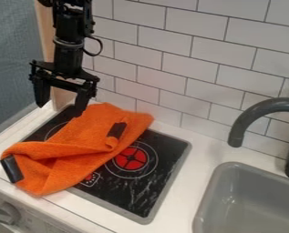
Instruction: Unfold the cloth from bottom right to top left.
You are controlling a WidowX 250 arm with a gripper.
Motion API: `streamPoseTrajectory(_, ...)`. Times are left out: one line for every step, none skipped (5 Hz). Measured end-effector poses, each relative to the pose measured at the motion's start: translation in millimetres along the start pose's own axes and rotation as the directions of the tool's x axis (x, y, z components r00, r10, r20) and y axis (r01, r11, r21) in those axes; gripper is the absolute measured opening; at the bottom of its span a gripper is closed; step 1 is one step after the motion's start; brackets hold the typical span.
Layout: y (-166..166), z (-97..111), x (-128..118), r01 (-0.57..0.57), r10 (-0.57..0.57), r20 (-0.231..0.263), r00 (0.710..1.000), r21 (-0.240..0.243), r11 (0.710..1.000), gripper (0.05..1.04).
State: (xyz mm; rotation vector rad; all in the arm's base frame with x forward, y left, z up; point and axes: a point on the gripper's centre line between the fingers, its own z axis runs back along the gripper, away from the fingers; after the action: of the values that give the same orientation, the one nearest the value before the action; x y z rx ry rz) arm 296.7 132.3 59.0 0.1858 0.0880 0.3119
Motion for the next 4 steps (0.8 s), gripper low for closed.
streamPoseTrajectory(-4,-12,-5,0.011,-0.011,-0.043,0.999,-0.002,1.000,0.999)
streamPoseTrajectory(-6,-15,-6,0.042,-0.041,-0.051,0.998,0.018,0.999,0.999)
streamPoseTrajectory(-10,-27,-10,0.100,-0.095,-0.082,0.992,0.048,0.994,0.999)
streamPoseTrajectory(-22,-37,-15,0.203,-0.198,-0.097,0.975,0.044,0.978,0.999)
